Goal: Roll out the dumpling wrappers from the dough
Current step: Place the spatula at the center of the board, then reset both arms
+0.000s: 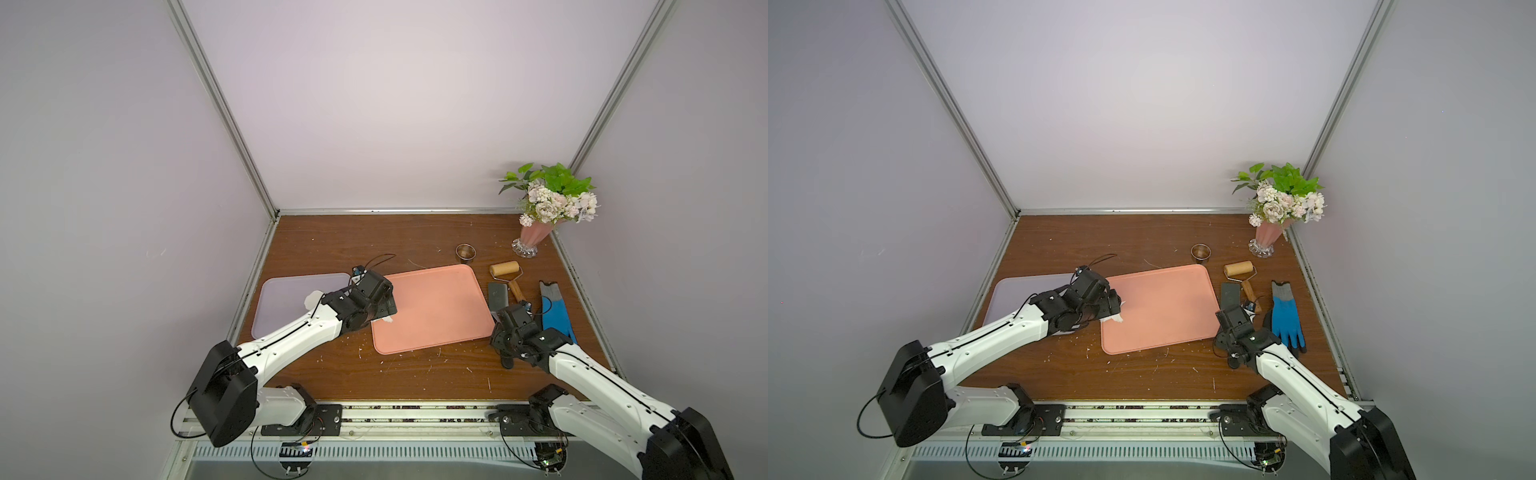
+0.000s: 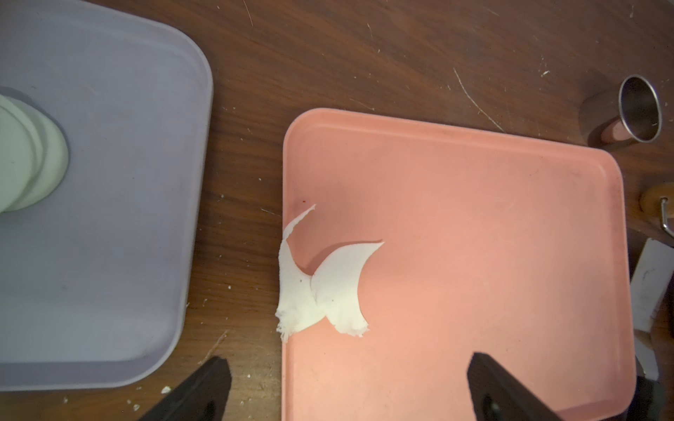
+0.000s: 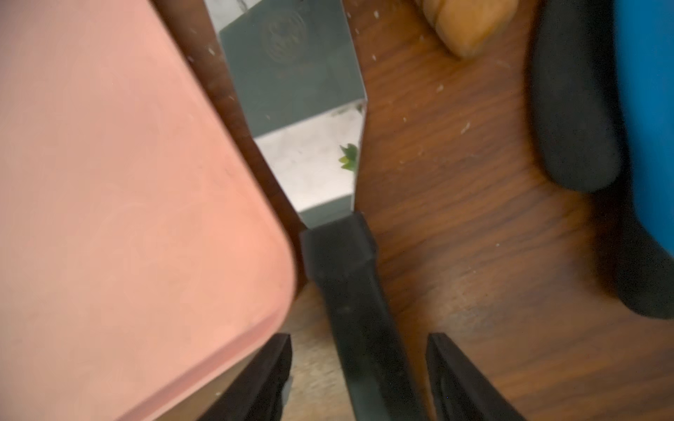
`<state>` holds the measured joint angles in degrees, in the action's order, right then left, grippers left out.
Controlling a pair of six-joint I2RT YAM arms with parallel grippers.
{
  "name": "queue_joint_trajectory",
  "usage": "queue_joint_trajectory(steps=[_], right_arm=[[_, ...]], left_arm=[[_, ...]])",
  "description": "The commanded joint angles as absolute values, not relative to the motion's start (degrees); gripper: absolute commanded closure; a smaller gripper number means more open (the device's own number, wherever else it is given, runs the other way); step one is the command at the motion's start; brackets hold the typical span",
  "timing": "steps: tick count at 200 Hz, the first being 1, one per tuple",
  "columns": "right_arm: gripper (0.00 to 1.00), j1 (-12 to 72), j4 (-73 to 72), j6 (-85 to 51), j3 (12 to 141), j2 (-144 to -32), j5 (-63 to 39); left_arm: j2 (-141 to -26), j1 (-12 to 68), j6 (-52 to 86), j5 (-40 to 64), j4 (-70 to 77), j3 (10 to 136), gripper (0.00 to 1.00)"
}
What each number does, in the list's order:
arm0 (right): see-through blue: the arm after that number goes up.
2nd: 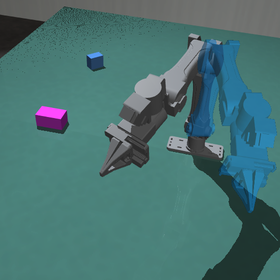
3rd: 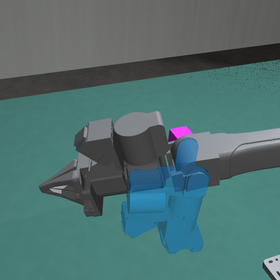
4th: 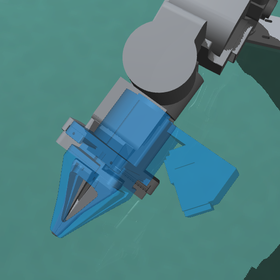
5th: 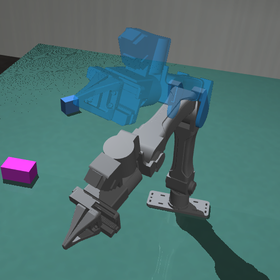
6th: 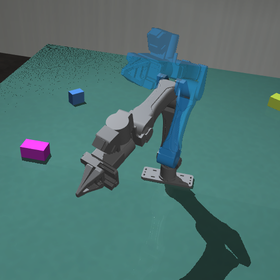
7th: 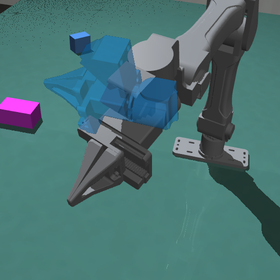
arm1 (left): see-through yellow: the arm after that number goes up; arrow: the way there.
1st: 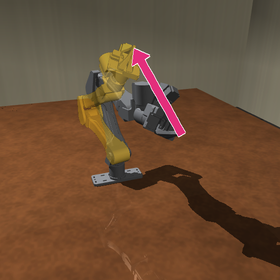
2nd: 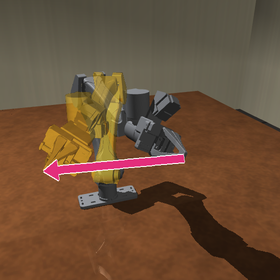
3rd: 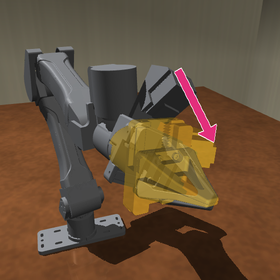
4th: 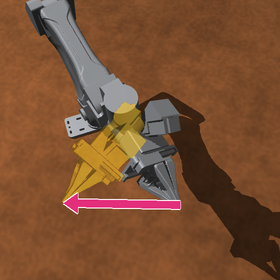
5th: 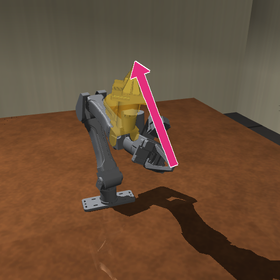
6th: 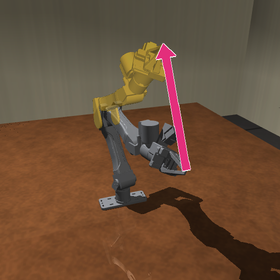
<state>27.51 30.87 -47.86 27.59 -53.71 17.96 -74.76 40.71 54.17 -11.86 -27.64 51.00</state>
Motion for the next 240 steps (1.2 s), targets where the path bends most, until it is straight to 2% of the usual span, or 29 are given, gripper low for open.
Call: queue_joint_trajectory(steps=[1, 7, 14, 18, 21, 25, 59, 106, 137, 151, 174, 190, 212, 240], right_arm=[[0.3, 27.2, 31.6, -45.1, 33.6, -52.7, 19.8], [0.29, 27.2, 31.6, -44.1, 35.0, -53.1, 20.4], [0.23, 27.2, 31.5, -42.7, 36.8, -53.8, 21.6], [0.15, 27.2, 31.3, -41.9, 37.9, -54.3, 22.2], [0.04, 27.2, 31.2, -41.0, 38.7, -54.7, 22.8], [0.01, 27.2, 30.9, -39.9, 39.7, -55.4, 23.6], [0.01, 25.2, 22.9, -31.7, 45.4, -59.8, 28.1], [0.01, 12.4, 4.1, -25.2, 41.1, -62.5, 23.0], [0.01, 4.9, -7.8, -23.2, 34.2, -62.8, 23.7], [0.01, 2.8, -12.1, -21.4, 30.9, -62.4, 24.7], [0.01, 2.1, -21.9, -15.1, 24.6, -61.2, 29.7], [0.01, 1.6, -29.4, -12.1, 20.9, -61.2, 31.2], [0.01, 0.9, -34.8, -10.8, 18.5, -62.0, 30.1], [0.01, 0.9, -48.4, -8.6, 13.2, -66.1, 23.9]], left_arm=[[-72.5, 38.8, 51.9, -15.2, -31.2, 53.8, 0.01], [-72.0, 37.7, 51.4, -15.5, -31.7, 54.1, 0.01], [-71.4, 36.2, 50.7, -15.8, -32.4, 54.4, 0.01], [-71.0, 35.4, 50.2, -16.2, -32.7, 54.5, 0.01], [-70.7, 34.9, 49.7, -16.6, -32.9, 54.7, 0.01], [-70.4, 34.1, 49.1, -17.2, -33.2, 54.9, 0.01], [-68.7, 26.4, 43.2, -21.4, -35.8, 57.7, 0.01], [-66.3, 12.6, 31.5, -28.2, -32.0, 57.0, 0.01], [-64.6, 9.1, 16.8, -29.8, -15.7, 47.2, 0.01], [-63.4, 8.9, 15.9, -34.1, -7.3, 41.6, 0.01], [-62.3, 7.5, 12.2, -34.3, 13.4, 31.1, 0.01], [-66.5, 6.8, 10.9, -33.3, 27.1, 26.4, 0.01], [-74.6, 6.8, 9.5, -31.1, 37.6, 24.9, 0.01], [-81.5, 7.1, 6.1, -29.7, 50.3, 21.4, 0.01]])
